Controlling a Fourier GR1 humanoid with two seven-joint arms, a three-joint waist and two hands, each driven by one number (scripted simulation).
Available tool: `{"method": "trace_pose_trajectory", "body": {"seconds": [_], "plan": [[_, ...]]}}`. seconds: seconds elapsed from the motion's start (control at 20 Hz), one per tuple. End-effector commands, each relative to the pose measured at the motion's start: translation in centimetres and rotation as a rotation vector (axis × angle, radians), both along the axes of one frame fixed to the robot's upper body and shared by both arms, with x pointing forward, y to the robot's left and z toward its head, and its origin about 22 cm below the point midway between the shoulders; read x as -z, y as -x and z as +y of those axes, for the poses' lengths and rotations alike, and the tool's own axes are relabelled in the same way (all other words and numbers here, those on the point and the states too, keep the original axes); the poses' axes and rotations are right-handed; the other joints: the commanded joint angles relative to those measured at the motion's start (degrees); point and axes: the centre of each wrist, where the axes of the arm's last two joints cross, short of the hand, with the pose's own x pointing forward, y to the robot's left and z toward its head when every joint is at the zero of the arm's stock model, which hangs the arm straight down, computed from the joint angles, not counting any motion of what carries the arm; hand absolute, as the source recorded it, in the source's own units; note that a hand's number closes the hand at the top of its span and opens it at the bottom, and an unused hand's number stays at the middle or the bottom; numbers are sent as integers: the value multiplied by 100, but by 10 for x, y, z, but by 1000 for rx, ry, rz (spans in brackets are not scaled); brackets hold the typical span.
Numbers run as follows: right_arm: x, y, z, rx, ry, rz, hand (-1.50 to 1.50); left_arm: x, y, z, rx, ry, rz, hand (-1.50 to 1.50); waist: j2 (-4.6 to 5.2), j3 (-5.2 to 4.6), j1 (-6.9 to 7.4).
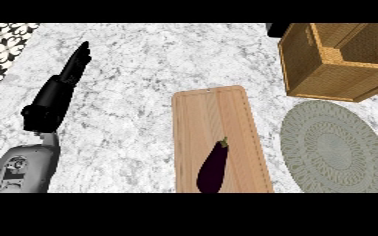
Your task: Pick the sweet potato from the placemat and place it in the basket
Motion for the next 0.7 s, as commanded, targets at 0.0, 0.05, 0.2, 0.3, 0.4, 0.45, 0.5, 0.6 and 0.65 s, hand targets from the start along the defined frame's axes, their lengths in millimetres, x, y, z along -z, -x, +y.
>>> {"method": "trace_pose_trajectory", "body": {"seconds": [0.0,0.05,0.2,0.3,0.4,0.45,0.5,0.6,0.65], "plan": [[1,-21,32,-79,52,99,150,5,2,7,-6,11,15,0,-2,-3,-21],[25,-24,29,-99,52,142,150,13,0,10,-28,0,6,0,10,-1,-59],[21,-27,36,-52,104,177,150,2,2,24,-9,-9,4,0,-9,-1,-44],[4,-16,25,-33,212,173,150,20,5,7,-9,6,15,0,2,-1,-61],[29,-21,28,-2,327,168,150,5,4,21,-13,-11,-2,0,-2,3,-64],[27,-25,35,10,345,164,150,-1,9,1,-2,17,14,0,-24,5,-45],[12,-26,45,20,415,138,150,1,-11,13,-36,14,2,0,7,-3,-121],[31,-24,34,28,450,138,150,5,9,6,-12,9,3,0,-1,5,-21],[27,-15,19,29,453,120,150,4,2,-1,-18,-11,-6,0,16,6,-53]]}}
